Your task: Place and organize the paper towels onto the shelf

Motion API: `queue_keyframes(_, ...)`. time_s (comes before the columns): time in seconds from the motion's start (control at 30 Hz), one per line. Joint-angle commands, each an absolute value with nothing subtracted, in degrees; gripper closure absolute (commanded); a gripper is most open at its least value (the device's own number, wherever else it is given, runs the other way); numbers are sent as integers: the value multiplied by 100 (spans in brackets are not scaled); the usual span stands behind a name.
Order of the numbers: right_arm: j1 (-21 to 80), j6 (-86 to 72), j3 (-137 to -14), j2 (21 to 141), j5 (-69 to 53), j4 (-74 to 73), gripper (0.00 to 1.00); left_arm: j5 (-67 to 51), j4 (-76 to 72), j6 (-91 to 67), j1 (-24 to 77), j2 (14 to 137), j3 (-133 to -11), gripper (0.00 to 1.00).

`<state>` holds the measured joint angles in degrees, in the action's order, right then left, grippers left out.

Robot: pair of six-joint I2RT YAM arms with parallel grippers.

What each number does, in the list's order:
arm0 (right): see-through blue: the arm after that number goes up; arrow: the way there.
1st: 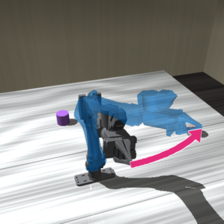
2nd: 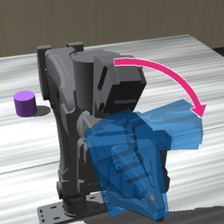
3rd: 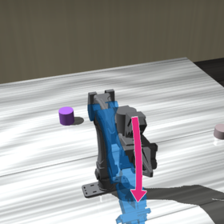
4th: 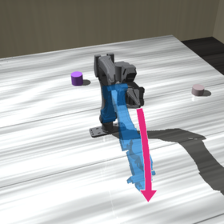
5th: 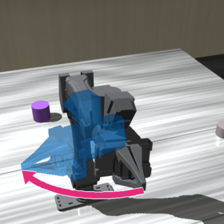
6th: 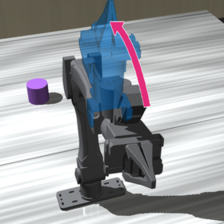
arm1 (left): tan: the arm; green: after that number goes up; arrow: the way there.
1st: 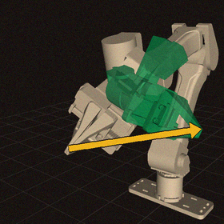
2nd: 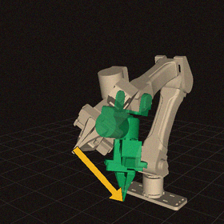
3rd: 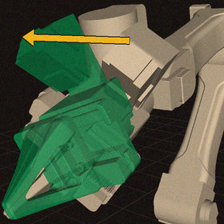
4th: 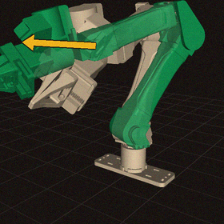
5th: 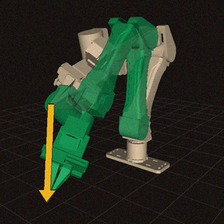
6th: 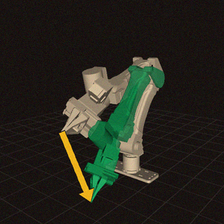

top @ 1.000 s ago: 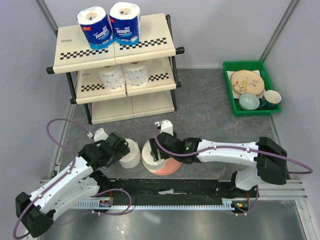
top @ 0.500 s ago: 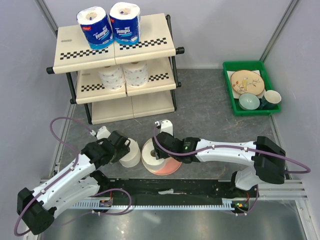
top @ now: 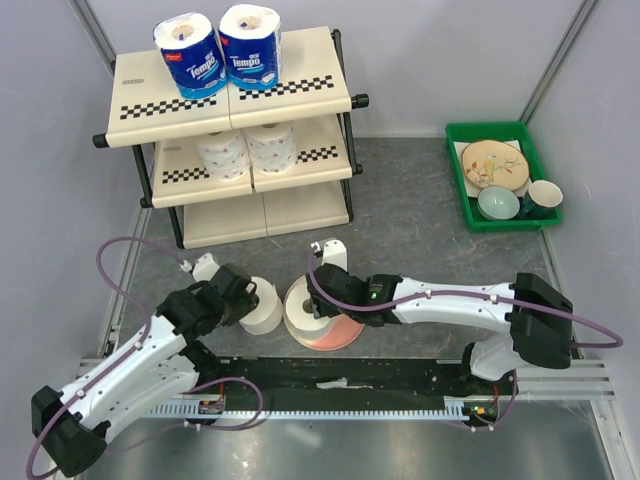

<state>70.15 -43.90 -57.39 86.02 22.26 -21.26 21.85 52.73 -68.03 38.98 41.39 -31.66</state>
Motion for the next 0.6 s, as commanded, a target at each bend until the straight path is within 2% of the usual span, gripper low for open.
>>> queue_keyframes(0.0,6935,-4307,-5801,8201,2434,-2065,78,2074,4676,-6285,3894,3789,-3181,98)
queue_keyframes(0.23,6812,-3974,-6450,8033,2707,-2066,80,2416,4369,-5564,3894,4086,-4173,98)
queue_keyframes(0.57,5845,-3280,-7514,8674,2453,-1829,80,3111,3675,-4422,3867,4807,-4983,98)
